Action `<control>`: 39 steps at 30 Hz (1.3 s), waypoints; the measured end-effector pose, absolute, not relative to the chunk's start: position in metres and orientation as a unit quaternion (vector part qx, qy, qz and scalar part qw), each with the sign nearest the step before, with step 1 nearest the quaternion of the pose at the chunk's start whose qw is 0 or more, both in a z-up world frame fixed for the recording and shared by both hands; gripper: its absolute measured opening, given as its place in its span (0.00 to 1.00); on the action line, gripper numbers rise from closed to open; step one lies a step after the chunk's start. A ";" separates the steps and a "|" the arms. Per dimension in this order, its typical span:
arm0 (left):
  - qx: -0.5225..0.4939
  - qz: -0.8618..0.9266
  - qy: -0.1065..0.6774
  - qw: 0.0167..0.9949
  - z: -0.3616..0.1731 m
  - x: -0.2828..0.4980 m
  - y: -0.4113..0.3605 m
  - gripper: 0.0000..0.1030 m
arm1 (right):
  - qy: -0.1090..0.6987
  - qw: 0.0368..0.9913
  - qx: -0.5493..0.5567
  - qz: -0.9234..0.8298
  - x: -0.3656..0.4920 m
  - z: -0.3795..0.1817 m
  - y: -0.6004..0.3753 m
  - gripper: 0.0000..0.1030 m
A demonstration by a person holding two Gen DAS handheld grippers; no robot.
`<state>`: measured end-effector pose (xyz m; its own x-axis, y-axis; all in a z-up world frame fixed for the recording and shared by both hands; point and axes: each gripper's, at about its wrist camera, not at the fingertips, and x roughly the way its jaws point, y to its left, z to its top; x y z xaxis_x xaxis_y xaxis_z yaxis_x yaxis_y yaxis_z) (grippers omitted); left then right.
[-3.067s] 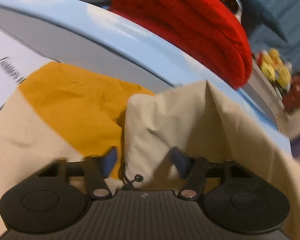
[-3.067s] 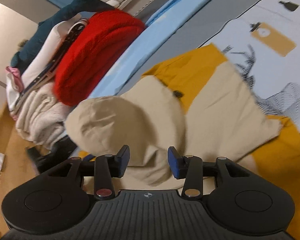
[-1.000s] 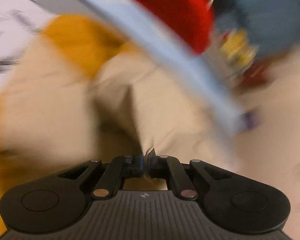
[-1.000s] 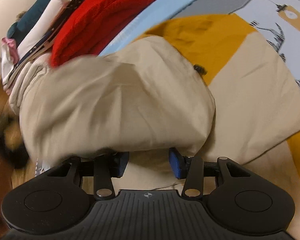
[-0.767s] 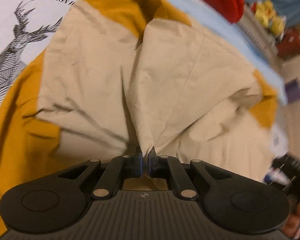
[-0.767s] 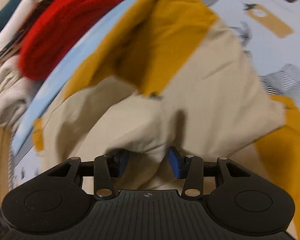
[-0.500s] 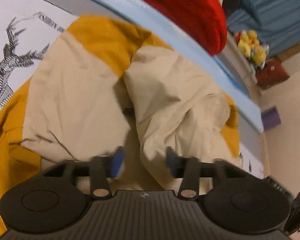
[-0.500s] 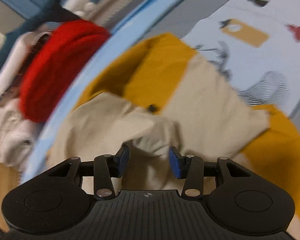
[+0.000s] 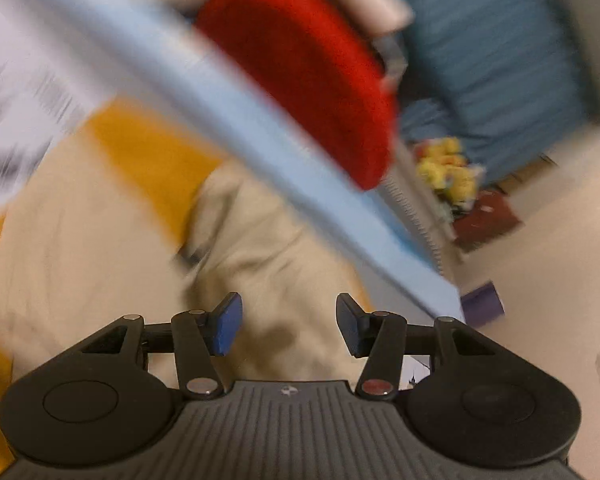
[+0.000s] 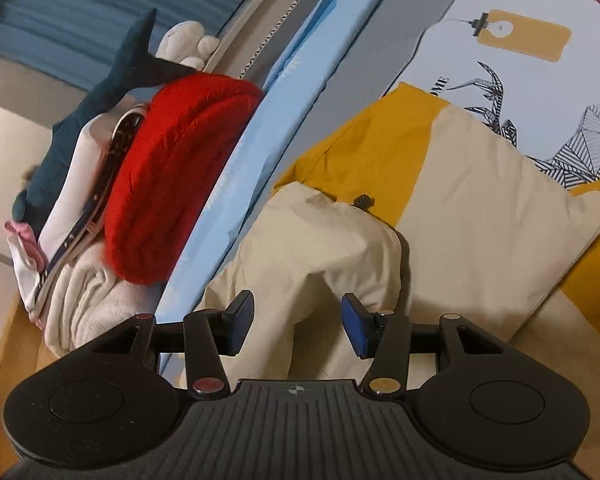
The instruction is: Fold large clothes
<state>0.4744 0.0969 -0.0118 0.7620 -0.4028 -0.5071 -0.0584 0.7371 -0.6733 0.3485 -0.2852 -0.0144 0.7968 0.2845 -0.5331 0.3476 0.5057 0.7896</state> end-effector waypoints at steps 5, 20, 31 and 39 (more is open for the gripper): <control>-0.231 -0.152 0.292 0.916 -0.003 0.478 0.048 0.54 | 0.323 0.813 0.485 -0.011 0.356 -0.015 -0.278 0.50; -0.051 -0.130 0.440 0.887 -0.040 0.476 -0.006 0.41 | 0.291 0.899 0.325 0.043 0.370 0.011 -0.234 0.50; -0.076 -0.039 0.484 0.871 -0.071 0.494 0.031 0.14 | 0.429 0.834 0.343 -0.050 0.386 -0.052 -0.247 0.44; -0.095 -0.135 0.393 0.905 -0.031 0.467 -0.001 0.25 | 0.375 0.866 0.329 -0.029 0.370 -0.025 -0.242 0.48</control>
